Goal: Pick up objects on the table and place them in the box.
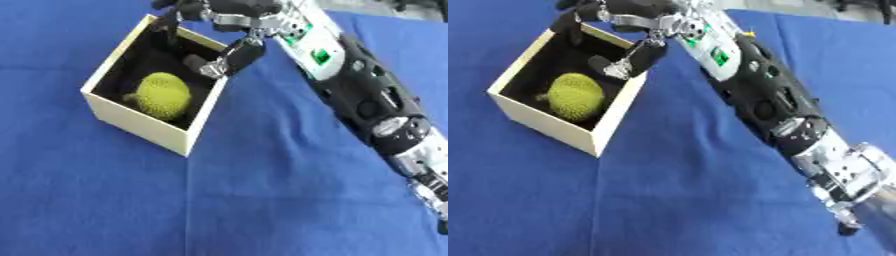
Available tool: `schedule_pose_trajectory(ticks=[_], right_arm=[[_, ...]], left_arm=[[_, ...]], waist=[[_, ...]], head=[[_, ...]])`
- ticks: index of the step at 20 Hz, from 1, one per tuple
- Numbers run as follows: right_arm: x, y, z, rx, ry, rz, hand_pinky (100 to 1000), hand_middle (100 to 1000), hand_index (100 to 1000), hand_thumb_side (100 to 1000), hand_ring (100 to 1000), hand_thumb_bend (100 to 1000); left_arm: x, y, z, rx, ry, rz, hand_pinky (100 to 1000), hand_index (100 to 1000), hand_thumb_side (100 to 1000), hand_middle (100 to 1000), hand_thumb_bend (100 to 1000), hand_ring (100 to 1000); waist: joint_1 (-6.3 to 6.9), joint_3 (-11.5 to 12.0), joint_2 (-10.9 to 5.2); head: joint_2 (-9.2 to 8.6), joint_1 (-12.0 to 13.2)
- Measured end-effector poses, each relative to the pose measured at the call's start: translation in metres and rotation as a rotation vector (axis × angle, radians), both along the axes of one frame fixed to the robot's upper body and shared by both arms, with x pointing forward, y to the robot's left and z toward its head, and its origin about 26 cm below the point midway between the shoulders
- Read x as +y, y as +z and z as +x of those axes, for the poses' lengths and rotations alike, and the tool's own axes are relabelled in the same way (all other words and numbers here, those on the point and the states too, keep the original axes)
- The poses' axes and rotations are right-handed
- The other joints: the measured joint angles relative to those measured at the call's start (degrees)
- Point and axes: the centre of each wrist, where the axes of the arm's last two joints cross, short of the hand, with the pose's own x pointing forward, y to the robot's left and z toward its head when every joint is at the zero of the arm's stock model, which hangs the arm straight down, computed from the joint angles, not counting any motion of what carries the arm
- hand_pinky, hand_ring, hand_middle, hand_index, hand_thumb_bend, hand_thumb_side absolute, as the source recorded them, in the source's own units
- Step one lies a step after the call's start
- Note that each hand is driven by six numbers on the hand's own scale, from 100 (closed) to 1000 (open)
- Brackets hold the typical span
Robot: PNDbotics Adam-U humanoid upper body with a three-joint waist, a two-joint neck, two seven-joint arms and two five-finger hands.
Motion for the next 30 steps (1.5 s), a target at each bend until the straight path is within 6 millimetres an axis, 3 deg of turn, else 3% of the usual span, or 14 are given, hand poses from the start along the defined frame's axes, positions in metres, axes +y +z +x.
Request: schedule_pose_trajectory(ticks=[1, 5, 9, 16, 30], right_arm=[[0.000, 0.002, -0.002, 0.002, 0.005, 0.005, 1000, 759, 942, 180, 1000, 100], [-0.020, 0.001, -0.013, 0.009, -0.010, 0.039, 1000, 776, 953, 199, 1000, 100], [-0.049, 0.003, -0.031, 0.015, -0.043, 0.050, 1000, 794, 960, 181, 1000, 100], [-0.105, 0.007, -0.051, 0.064, -0.210, 0.041, 1000, 827, 968, 187, 1000, 100], [-0.174, -0.024, -0.041, 0.069, -0.551, 0.060, 1000, 840, 980, 185, 1000, 100]], left_arm=[[0.000, 0.000, 0.000, 0.001, 0.001, 0.000, 771, 801, 579, 644, 100, 748], [0.005, -0.008, 0.001, 0.027, 0.027, 0.004, 770, 801, 578, 644, 100, 749], [0.009, -0.010, 0.001, 0.035, 0.049, 0.011, 770, 801, 578, 645, 100, 751], [0.010, -0.011, 0.002, 0.039, 0.055, 0.014, 768, 801, 576, 649, 100, 751], [0.010, -0.013, 0.002, 0.048, 0.057, 0.026, 767, 802, 574, 651, 100, 753]], waist=[[0.00, -0.1, -0.03], [0.19, -3.3, -1.36], [0.86, -4.1, -1.43], [2.01, -5.1, -1.42], [2.95, -5.9, -0.22]], head=[[0.01, 0.2], [0.61, 3.2], [1.06, 4.9], [1.08, 5.5], [0.95, 5.5]])
